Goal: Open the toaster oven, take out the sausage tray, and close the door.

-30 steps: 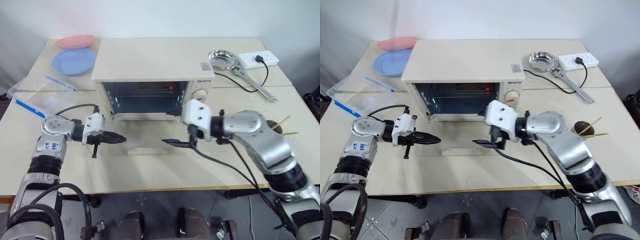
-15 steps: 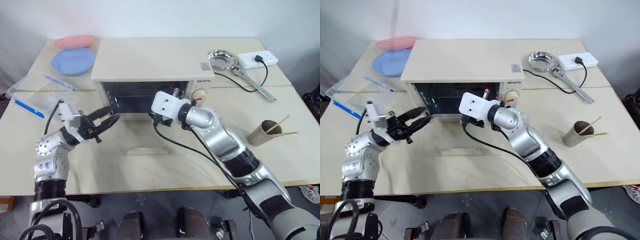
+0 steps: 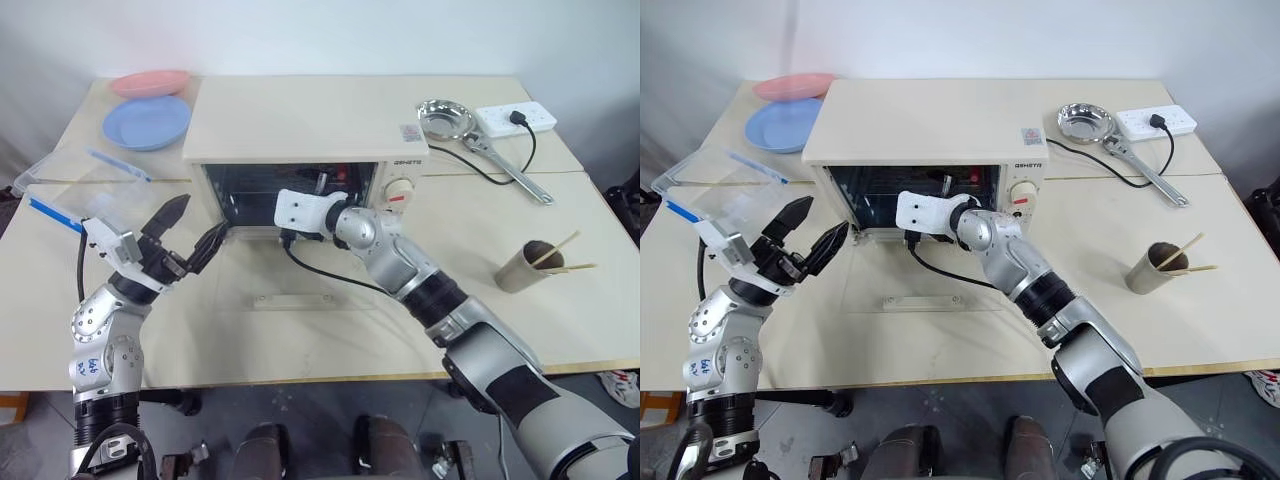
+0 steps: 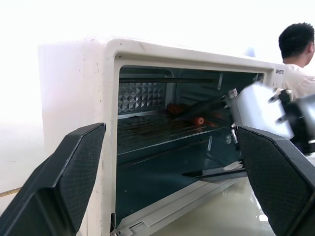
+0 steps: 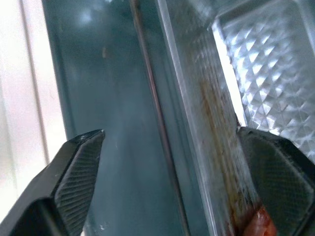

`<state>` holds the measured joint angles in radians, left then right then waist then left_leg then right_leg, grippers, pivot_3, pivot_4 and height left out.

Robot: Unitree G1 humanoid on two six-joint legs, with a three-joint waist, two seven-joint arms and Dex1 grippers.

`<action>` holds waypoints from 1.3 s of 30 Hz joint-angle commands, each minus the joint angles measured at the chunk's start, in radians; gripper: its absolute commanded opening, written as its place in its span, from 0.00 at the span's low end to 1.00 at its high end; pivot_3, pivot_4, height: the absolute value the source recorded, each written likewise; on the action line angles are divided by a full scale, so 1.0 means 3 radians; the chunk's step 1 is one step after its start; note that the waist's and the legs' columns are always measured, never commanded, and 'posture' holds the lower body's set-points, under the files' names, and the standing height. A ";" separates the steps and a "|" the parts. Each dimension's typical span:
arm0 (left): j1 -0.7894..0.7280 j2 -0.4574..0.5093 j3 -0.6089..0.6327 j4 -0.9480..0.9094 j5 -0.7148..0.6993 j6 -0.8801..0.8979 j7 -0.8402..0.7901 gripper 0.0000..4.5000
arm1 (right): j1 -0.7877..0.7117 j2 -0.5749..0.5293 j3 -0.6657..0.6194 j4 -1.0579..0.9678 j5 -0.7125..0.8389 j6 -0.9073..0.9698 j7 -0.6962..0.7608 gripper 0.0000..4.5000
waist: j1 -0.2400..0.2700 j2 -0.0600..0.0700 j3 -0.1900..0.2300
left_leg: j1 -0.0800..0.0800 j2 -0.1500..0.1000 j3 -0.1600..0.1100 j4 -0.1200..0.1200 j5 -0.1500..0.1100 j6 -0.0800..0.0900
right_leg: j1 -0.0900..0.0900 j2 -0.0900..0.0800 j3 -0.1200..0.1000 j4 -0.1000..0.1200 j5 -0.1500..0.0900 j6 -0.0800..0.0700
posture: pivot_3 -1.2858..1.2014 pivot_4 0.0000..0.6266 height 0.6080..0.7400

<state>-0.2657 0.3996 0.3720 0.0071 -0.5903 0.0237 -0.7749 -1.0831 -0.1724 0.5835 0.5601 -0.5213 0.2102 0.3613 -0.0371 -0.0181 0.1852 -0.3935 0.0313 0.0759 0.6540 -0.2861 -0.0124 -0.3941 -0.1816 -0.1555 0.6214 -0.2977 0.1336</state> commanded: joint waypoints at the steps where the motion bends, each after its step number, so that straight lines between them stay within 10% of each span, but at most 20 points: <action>1: -0.0032 0.0042 0.0017 -0.0141 -0.0099 0.0012 -0.0012 1.00 | -0.0111 0.0036 -0.0014 0.0075 -0.0175 0.0023 -0.0126 0.96 | 0.0001 0.0000 0.0000 | 0.0000 0.0000 -0.0001 -0.0001 0.0000 0.0000 | 0.0000 0.0000 0.0000 0.0000 0.0000 0.0000 | 0.52 0.24 1.00; 15: -0.0326 0.0083 -0.0116 0.0091 -0.0070 0.0149 -0.0107 1.00 | 0.0102 -0.0065 0.0031 -0.0403 -0.0551 -0.0040 -0.0104 0.01 | -0.0001 0.0000 0.0000 | 0.0000 0.0000 -0.0001 -0.0006 0.0000 -0.0001 | 0.0000 0.0000 -0.0001 -0.0002 0.0000 0.0000 | 0.52 0.24 1.00; 39: -0.0604 0.0130 -0.0164 0.0450 0.0016 0.0108 -0.0236 1.00 | 0.1254 -0.0684 -0.0126 -0.2000 -0.1085 -0.0337 -0.0040 0.01 | 0.0044 -0.0001 0.0000 | -0.0001 -0.0002 -0.0002 -0.0004 0.0002 -0.0001 | 0.0002 0.0000 -0.0001 -0.0005 0.0000 0.0000 | 0.52 0.24 1.00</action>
<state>-0.4334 0.4186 0.3056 0.1334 -0.5885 0.0706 -0.8516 -0.7142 -0.3513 0.5919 0.0345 -0.8224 0.1210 0.3558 -0.0239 -0.0182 0.1852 -0.3941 0.0306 0.0747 0.6529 -0.2857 -0.0128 -0.3936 -0.1816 -0.1563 0.6198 -0.2977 0.1337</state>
